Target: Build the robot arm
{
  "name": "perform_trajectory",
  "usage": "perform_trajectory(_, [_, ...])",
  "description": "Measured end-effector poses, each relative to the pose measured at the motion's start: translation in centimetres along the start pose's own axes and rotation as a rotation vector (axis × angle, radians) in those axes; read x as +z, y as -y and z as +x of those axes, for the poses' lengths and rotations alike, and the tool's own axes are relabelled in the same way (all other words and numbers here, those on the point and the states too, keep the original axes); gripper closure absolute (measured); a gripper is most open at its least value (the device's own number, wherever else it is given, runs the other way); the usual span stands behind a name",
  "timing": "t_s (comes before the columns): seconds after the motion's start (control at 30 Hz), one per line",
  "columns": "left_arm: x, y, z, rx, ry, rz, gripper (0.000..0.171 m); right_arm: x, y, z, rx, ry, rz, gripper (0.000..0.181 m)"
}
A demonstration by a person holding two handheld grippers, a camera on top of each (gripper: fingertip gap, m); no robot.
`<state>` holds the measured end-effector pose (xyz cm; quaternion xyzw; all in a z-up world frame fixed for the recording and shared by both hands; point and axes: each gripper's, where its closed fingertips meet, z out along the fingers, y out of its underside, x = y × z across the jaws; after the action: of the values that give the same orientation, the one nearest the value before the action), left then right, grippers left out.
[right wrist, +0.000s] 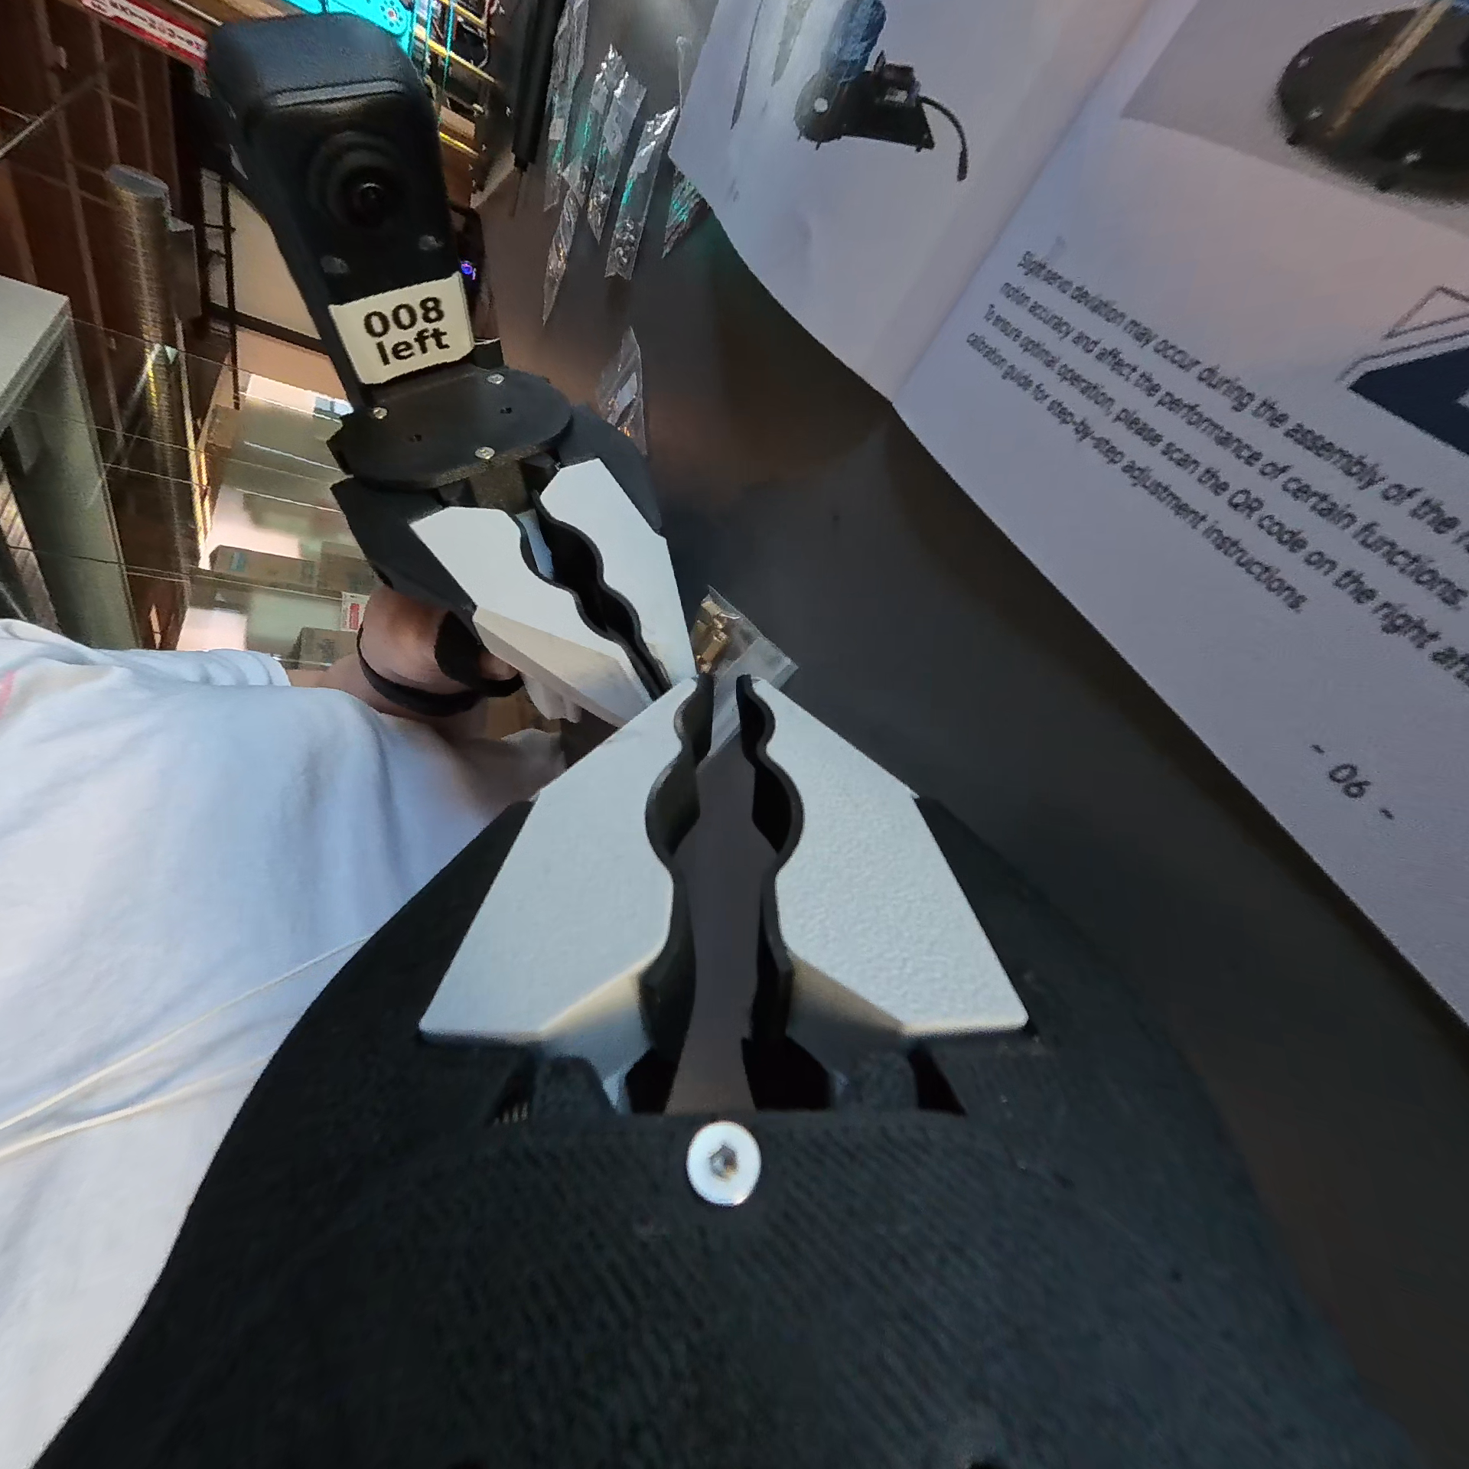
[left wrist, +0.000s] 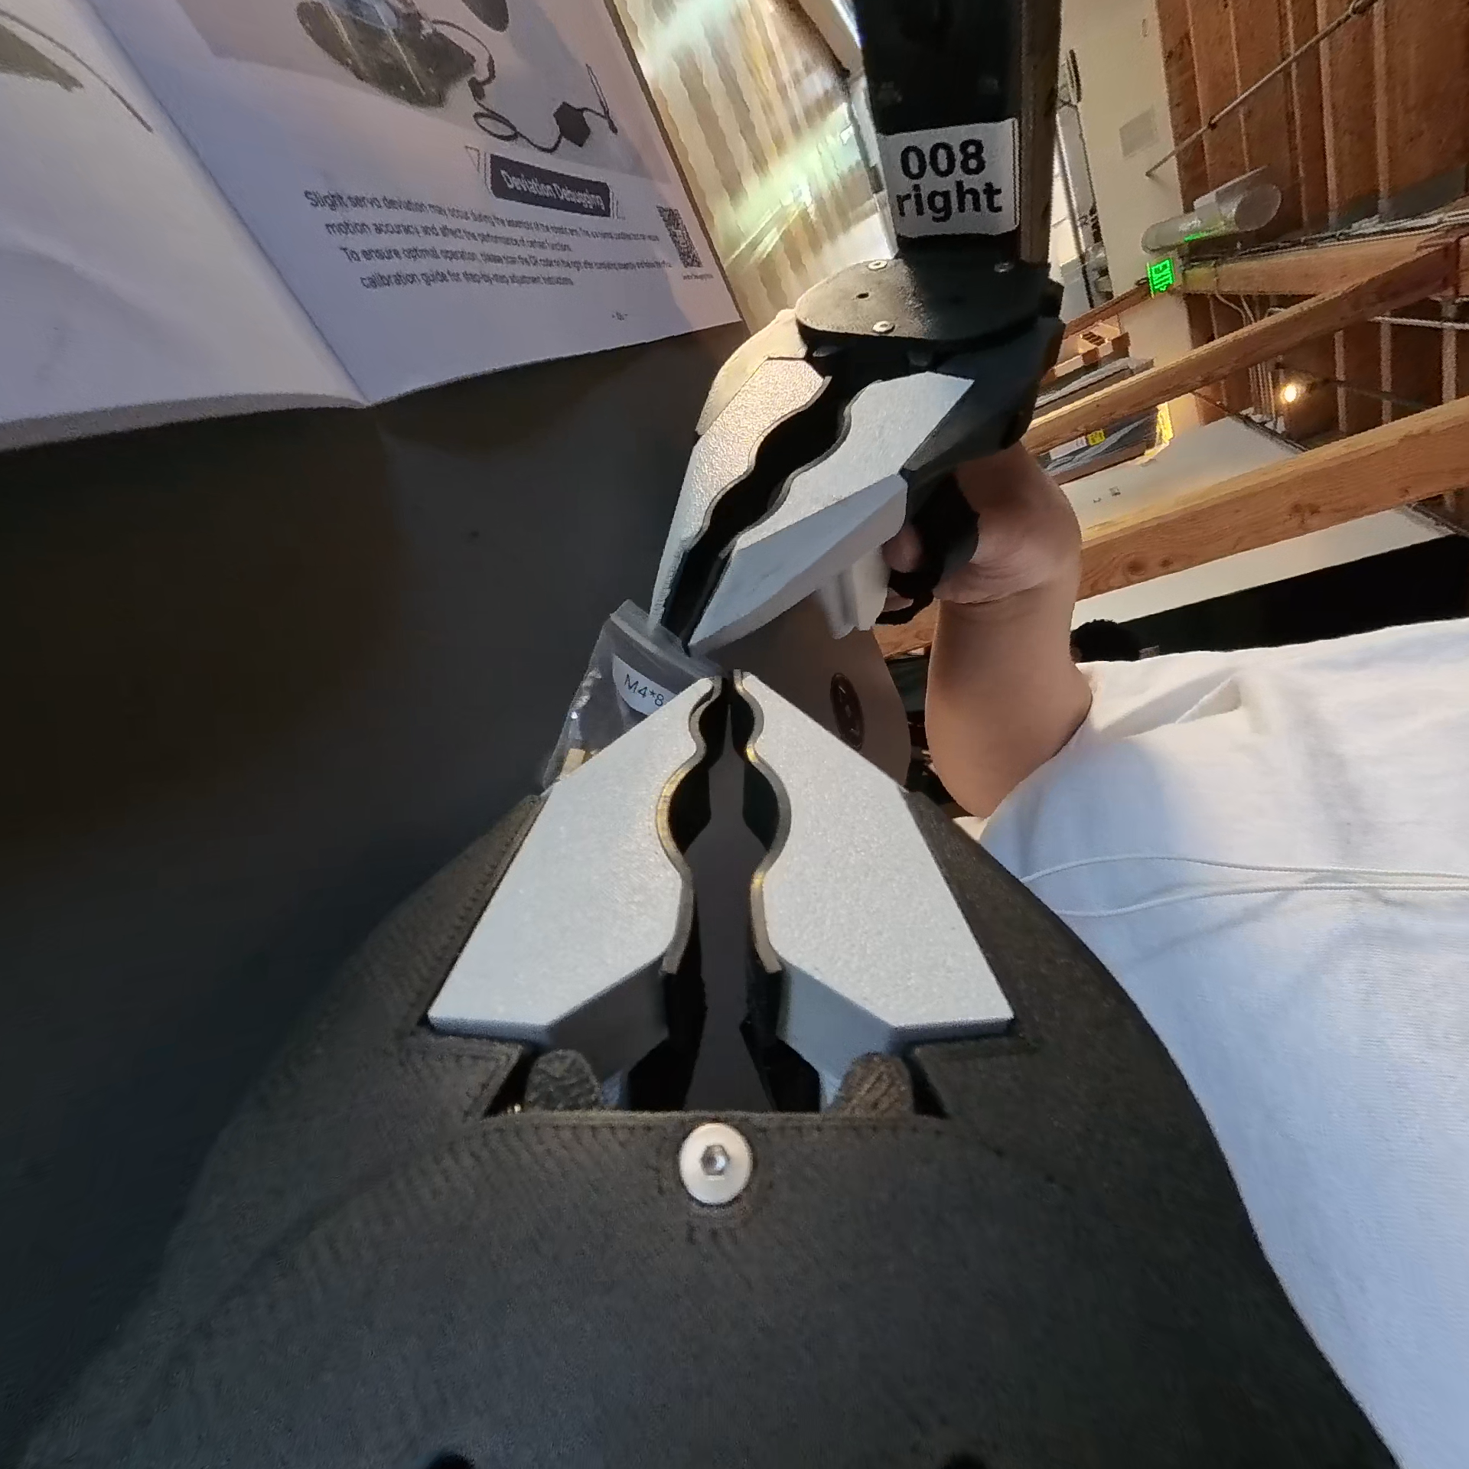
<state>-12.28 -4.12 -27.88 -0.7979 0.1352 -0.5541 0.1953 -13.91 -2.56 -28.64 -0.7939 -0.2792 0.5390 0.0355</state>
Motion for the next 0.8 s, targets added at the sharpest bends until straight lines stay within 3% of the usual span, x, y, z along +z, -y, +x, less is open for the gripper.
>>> perform_trajectory(0.27, [-0.8,0.8,0.3,-0.118,-0.066,0.048,0.170,0.0,-0.7,-0.2,-0.025,0.018,-0.020,0.181])
perform_trajectory(0.57, [-0.8,-0.4,-0.6,-0.051,0.053,-0.024,0.171,0.2,-0.7,-0.9,0.001,0.080,-0.005,0.181])
perform_trajectory(0.8, [-0.8,-0.2,0.9,0.016,-0.023,0.013,0.165,0.0,-0.4,-2.4,0.062,0.217,0.017,0.181])
